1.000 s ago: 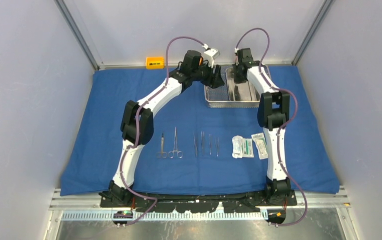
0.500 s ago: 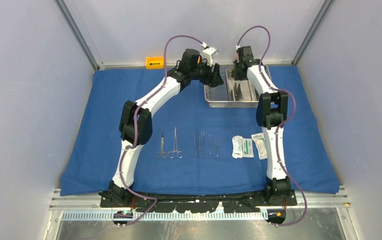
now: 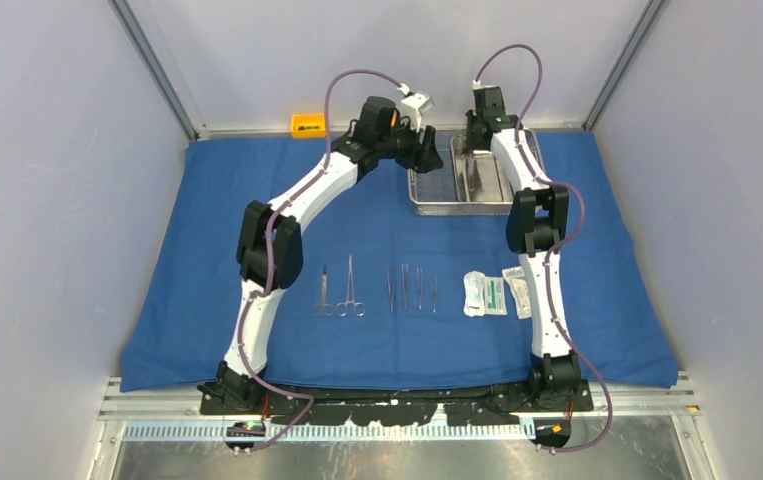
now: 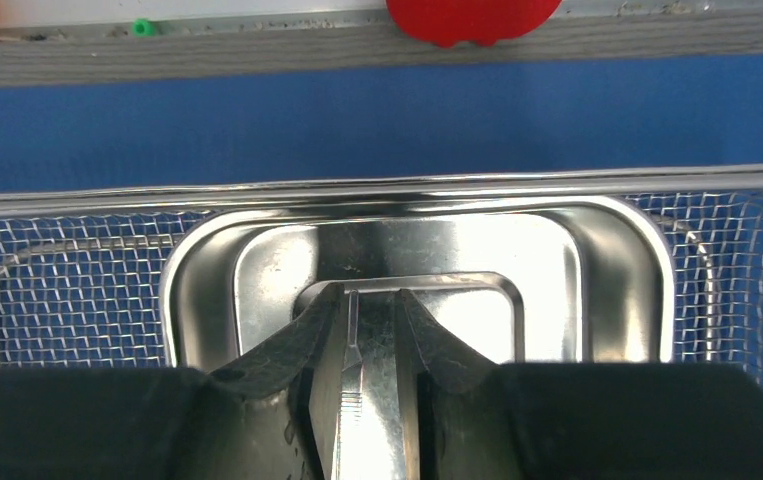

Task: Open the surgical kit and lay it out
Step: Pick up the medical item from the container.

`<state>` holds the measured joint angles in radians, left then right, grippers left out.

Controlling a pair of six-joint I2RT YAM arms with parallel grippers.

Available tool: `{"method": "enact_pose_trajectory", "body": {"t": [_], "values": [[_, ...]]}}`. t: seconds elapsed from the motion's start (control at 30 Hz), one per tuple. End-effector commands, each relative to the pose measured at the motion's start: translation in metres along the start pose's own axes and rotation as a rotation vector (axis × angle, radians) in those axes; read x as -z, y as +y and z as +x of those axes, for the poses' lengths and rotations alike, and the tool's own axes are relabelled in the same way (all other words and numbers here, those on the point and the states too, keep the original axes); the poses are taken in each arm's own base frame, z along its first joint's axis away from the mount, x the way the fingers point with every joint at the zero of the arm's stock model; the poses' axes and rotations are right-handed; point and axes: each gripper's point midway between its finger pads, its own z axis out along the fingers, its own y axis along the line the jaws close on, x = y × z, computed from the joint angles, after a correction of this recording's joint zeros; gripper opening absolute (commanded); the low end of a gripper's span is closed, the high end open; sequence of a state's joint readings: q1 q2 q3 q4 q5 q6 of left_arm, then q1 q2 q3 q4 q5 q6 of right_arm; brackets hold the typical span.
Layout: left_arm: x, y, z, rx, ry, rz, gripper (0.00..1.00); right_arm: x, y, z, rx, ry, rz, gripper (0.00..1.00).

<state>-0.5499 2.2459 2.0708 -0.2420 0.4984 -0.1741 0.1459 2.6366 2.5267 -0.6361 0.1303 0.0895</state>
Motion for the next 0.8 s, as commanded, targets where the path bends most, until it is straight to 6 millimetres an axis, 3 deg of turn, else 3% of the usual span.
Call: {"method": "enact_pose_trajectory", "body": {"t": [0.0,0.37,0.77], "values": [[0.022,-0.015,-0.037,-0.042,-0.066,0.019,0.57,0.007,0.001,-0.018,-0.041,-0.047,0.001,0.28],[0.027,-0.017,-0.036,-0.019,-0.066,0.017,0.57,0.039,0.007,0.003,-0.065,0.020,-0.049,0.22],[0.035,-0.022,-0.030,0.001,-0.056,0.016,0.57,0.043,0.005,0.024,-0.051,0.060,-0.036,0.17]]}}
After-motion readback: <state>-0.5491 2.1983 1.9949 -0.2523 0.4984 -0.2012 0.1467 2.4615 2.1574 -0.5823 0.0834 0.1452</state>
